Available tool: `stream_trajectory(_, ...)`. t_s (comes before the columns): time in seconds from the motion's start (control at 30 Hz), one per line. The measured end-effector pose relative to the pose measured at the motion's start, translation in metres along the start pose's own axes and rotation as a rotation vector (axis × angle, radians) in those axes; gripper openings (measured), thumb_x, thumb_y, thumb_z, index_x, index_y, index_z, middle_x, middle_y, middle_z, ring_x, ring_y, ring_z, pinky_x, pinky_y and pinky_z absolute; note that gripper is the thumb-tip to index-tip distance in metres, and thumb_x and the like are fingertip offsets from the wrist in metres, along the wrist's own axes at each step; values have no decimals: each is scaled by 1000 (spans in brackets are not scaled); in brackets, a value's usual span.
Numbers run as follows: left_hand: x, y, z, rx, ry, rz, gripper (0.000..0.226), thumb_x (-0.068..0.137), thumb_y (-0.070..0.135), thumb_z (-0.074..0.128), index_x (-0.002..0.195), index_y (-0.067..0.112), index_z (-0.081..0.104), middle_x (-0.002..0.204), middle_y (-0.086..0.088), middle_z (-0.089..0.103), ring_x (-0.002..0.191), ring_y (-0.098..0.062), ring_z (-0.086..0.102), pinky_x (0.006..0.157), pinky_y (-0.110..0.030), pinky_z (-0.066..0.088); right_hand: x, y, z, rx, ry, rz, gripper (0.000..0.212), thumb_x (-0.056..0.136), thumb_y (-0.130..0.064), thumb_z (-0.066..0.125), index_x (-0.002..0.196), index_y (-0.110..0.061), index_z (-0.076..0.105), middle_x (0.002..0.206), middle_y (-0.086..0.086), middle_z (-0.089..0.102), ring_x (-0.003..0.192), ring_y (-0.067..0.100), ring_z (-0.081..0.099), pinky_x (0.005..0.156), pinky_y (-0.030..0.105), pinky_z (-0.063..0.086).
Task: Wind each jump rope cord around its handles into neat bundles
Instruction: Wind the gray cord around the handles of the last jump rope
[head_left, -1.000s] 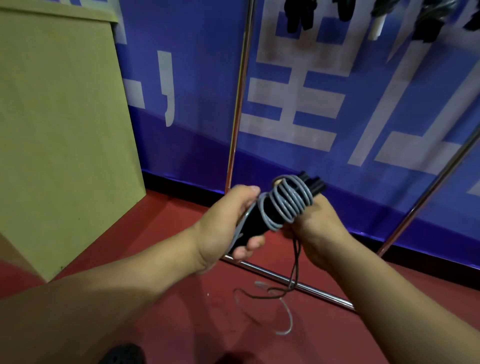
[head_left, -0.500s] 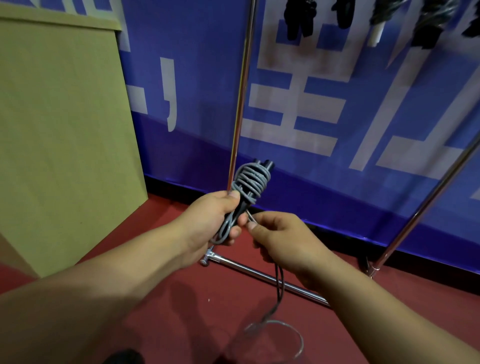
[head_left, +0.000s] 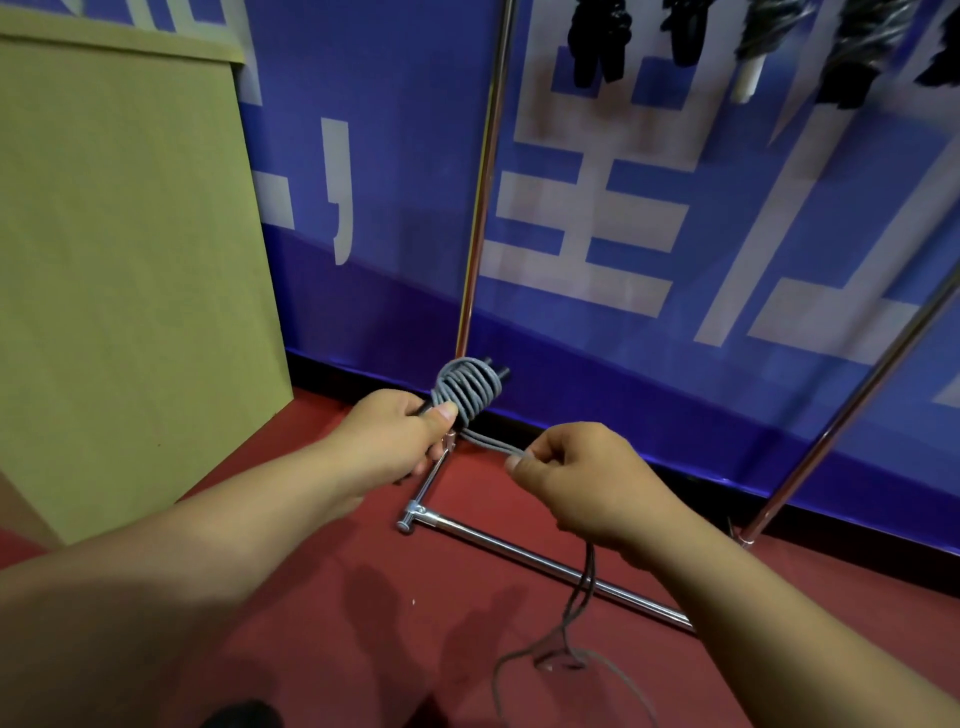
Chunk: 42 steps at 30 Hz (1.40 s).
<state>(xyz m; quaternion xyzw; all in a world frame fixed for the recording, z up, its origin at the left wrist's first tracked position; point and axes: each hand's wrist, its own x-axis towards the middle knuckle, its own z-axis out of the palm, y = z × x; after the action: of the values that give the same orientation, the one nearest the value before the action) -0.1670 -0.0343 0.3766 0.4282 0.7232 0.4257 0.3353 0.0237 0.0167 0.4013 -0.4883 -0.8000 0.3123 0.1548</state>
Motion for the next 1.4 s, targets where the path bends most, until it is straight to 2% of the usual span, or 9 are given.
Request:
stream_trajectory(0.2, 6, -13, -7, 252, 72, 28, 36, 97, 43, 57, 76, 14, 64, 55, 7, 59, 56, -12, 54, 59, -28, 40, -9, -6, 1, -191, 5, -145, 16, 91, -35, 62, 94, -22, 71, 84, -6, 68, 75, 10, 60, 58, 18, 41)
stream_trajectory(0.5, 18, -32, -11, 304, -19, 15, 27, 91, 41, 67, 84, 16, 70, 72, -1, 74, 50, -8, 53, 58, -24, 45, -9, -7, 1, -262, 65, -181, 16, 88, -36, 61, 88, -23, 70, 85, -6, 69, 82, 16, 62, 68, 27, 47)
stream_trajectory(0.73, 11, -31, -7, 454, -257, 86, 26, 85, 44, 74, 81, 18, 71, 69, 1, 73, 45, 1, 53, 53, -19, 41, -6, 0, -2, -255, 126, -238, 5, 87, -31, 64, 87, -27, 67, 77, -11, 62, 76, 13, 56, 64, 28, 41)
stream_trajectory(0.8, 5, -26, -4, 484, -341, 111, 23, 87, 43, 73, 82, 21, 69, 68, 5, 73, 50, -1, 59, 52, -15, 41, -4, 2, -3, -249, 140, -247, 4, 87, -30, 65, 86, -28, 67, 73, -12, 59, 73, 10, 54, 62, 27, 39)
stream_trajectory(0.87, 2, -23, -2, 522, -389, 139, 22, 86, 47, 72, 83, 25, 69, 72, 8, 74, 63, -6, 66, 60, -20, 47, -2, 6, -4, -255, 146, -256, 3, 87, -31, 66, 87, -28, 68, 75, -11, 59, 73, 9, 55, 62, 28, 43)
stream_trajectory(0.93, 1, -22, -1, 523, -432, 164, 21, 85, 49, 71, 85, 28, 69, 75, 9, 75, 74, -11, 70, 71, -31, 55, 1, 9, -5, -263, 145, -253, 3, 88, -32, 67, 88, -28, 68, 76, -11, 60, 73, 8, 54, 62, 27, 44)
stream_trajectory(1.07, 0, -19, -1, 475, -516, 223, 22, 88, 47, 70, 88, 26, 68, 79, 4, 75, 81, -18, 70, 83, -42, 55, 7, 16, -11, -235, 118, -222, 5, 87, -31, 70, 90, -27, 70, 75, -12, 63, 70, 2, 56, 58, 16, 40)
stream_trajectory(1.23, -4, -15, -1, 387, -644, 278, 17, 88, 40, 72, 90, 24, 67, 77, 2, 70, 70, -8, 60, 72, -33, 50, 14, 22, -16, -172, 63, -162, 16, 79, -35, 79, 90, -27, 72, 79, -11, 67, 75, 4, 60, 63, 15, 44)
stream_trajectory(1.4, -10, -13, -3, 220, -736, 251, 23, 86, 41, 73, 95, 21, 67, 76, -2, 66, 68, -20, 52, 65, -36, 42, 20, 28, -17, 153, -83, -50, 19, 72, -25, 87, 83, -16, 74, 73, -1, 70, 67, 9, 60, 72, 29, 50)
